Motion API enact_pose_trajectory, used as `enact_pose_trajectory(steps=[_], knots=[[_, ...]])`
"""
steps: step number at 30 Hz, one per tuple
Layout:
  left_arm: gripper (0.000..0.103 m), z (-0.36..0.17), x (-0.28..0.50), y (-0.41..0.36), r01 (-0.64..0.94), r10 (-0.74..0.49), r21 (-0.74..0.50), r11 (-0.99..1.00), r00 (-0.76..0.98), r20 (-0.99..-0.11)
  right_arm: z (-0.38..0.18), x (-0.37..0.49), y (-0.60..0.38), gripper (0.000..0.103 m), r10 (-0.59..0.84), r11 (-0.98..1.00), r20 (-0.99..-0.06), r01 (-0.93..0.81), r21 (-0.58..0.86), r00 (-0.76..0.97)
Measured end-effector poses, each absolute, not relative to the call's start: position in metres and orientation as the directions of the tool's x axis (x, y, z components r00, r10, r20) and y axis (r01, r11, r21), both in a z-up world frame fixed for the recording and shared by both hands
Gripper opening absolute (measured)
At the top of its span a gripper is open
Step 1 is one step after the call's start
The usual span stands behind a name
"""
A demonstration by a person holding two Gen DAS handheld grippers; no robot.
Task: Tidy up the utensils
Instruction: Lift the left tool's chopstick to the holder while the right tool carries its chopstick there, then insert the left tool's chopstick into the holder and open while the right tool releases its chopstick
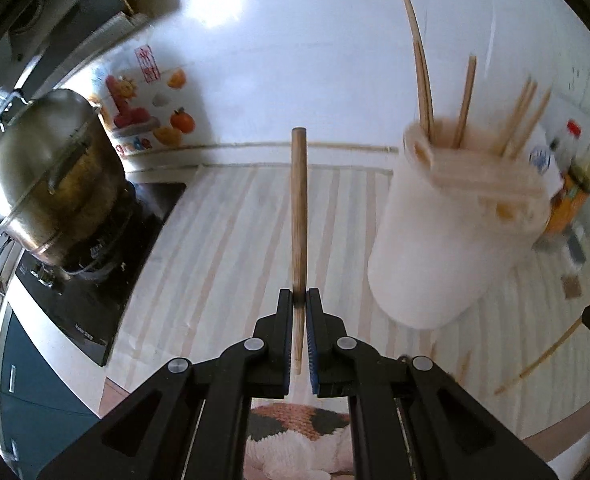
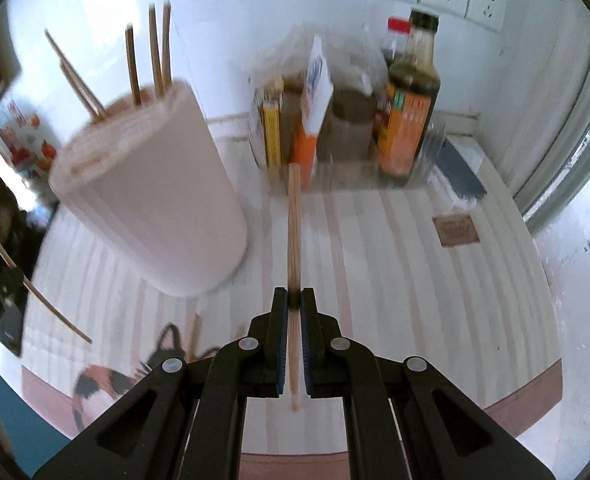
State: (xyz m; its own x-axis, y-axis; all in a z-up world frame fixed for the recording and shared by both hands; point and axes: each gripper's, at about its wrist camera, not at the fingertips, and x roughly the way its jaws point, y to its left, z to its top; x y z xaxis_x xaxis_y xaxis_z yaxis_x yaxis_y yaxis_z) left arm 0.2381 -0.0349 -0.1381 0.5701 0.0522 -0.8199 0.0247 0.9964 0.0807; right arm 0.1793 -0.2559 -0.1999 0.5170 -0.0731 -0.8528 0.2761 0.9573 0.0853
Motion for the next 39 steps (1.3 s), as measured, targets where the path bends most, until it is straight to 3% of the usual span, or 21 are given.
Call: enact_pose_trajectory(steps=[11,18,27,39], knots=[[0.004,0.000,0.248,-0.010,0.023,-0.162,-0.209,0.978,0.718,-0.676,-0.111,0.196,-0.266,0.006,0.043,0.926,-0.749,0.256,0.279,0.661],[0.004,0.054,0.281,-0.032,0.107,-0.256,-0.270,0.957,0.751,-0.609,-0.041,0.233,-0.276,0.006,0.132,0.899,-0.660,0.191,0.394,0.740],[0.004,0.025,0.348,-0.077,0.157,-0.302,-0.268,0.951,0.663,-0.685,0.002,0.281,-0.270,0.006,0.134,0.912,-0.612,0.144,0.384,0.779],[0.006,-0.043,0.389,-0.106,0.196,-0.281,-0.209,0.958,0.503,-0.817,-0.054,0.361,-0.248,0.007,0.098,0.951,-0.754,0.164,0.264,0.650]])
